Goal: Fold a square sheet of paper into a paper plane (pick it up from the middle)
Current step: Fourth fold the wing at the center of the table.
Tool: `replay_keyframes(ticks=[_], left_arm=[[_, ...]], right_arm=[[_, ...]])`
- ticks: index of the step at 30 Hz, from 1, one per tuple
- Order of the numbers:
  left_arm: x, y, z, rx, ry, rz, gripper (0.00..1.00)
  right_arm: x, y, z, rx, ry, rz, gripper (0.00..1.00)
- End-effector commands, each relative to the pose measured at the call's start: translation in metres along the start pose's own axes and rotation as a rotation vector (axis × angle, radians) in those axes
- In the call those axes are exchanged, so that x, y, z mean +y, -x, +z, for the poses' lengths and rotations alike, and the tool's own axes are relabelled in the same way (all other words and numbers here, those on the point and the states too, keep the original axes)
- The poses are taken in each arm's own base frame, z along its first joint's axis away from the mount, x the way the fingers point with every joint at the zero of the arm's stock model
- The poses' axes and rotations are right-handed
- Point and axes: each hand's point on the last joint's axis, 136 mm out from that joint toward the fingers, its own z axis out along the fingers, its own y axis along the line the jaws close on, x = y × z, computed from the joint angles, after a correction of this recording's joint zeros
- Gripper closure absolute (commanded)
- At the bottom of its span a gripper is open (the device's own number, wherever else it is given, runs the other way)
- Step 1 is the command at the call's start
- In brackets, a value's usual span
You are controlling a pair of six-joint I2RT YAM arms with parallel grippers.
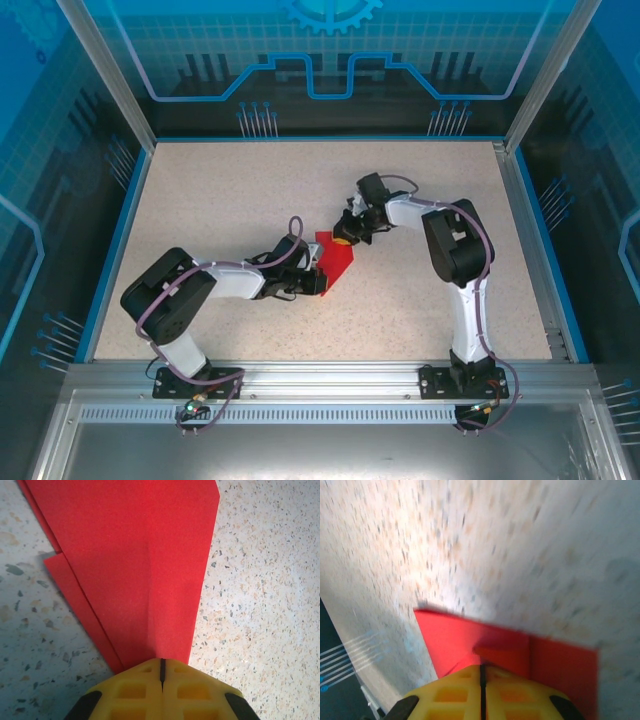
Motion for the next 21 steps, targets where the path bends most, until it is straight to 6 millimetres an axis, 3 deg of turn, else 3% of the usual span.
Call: replay_keyframes(ticks=[1,8,13,17,21], left_arm=[[0.050,-0.092,-0.009,0.306,0.167,-0.086,0.97],[0.044,-0.088,-0.010,0.301,0.145,-0.085,0.97],[0.035,-0.081,-0.010,0.292,0.113,-0.083,0.96],[0.019,-0.063,-0.010,0.258,0.072,-0.078,0.91],[-0.005,-0.035,-0.014,0.199,0.013,-0.066,0.84]], right_arm=[[-0.032,0.049,-0.010,-0.141,-0.082,0.012,0.92],[-0.038,0.062,-0.014,-0.154,-0.072,0.029,0.92],[-0.026,0.066,-0.025,-0.168,-0.052,0.002,0.92],[-0.012,0.063,-0.044,-0.189,-0.023,-0.029,0.91],[-0.001,0.042,-0.062,-0.183,0.011,-0.066,0.87]])
